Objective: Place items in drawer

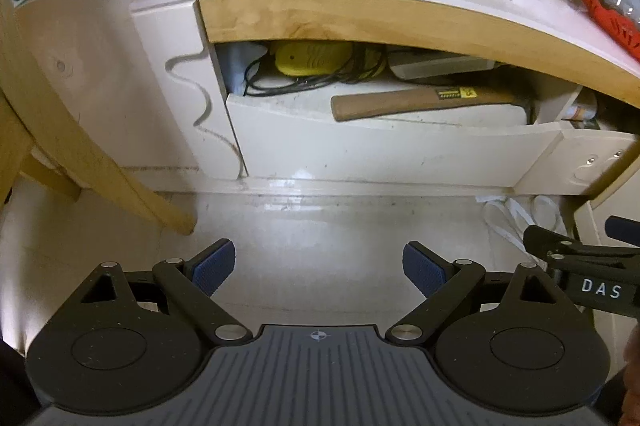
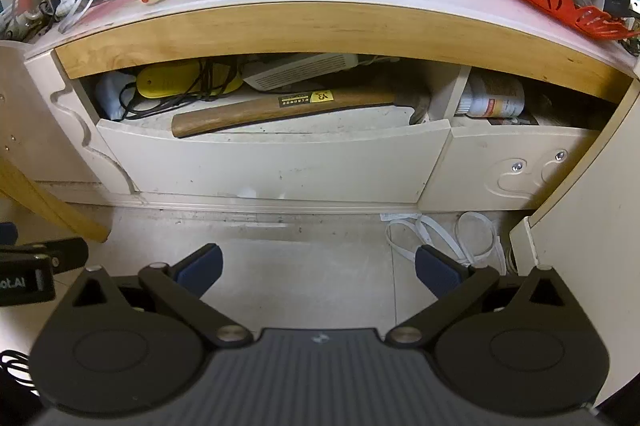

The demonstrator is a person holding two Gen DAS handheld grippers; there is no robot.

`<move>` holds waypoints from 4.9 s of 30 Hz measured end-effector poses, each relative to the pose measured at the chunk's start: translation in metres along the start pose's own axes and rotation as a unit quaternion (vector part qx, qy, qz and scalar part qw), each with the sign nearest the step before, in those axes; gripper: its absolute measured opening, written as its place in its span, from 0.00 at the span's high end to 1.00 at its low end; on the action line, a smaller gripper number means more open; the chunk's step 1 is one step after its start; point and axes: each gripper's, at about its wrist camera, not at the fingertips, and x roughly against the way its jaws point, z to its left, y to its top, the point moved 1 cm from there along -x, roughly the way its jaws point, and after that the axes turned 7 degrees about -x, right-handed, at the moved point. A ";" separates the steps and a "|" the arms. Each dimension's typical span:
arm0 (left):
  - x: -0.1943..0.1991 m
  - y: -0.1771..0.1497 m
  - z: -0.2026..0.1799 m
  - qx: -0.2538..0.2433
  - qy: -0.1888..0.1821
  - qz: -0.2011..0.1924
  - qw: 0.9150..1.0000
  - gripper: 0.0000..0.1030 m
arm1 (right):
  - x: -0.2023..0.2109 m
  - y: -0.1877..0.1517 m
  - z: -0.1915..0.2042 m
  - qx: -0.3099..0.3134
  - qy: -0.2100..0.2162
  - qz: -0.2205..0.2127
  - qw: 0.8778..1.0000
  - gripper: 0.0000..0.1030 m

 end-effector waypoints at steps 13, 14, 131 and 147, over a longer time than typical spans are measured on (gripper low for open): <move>-0.003 -0.002 0.005 -0.006 0.004 0.002 1.000 0.10 | -0.004 0.004 0.001 -0.010 0.008 0.008 1.000 0.00; -0.002 -0.003 0.005 -0.007 0.005 0.002 1.000 0.10 | -0.004 0.004 0.001 -0.010 0.007 0.008 1.000 0.00; -0.167 0.067 0.034 -0.043 0.000 -0.091 0.995 0.11 | -0.163 0.075 -0.020 0.036 0.017 -0.044 0.998 0.00; -0.169 0.062 0.021 -0.199 0.039 -0.080 0.976 0.20 | -0.161 0.071 -0.002 0.196 -0.010 -0.049 0.979 0.00</move>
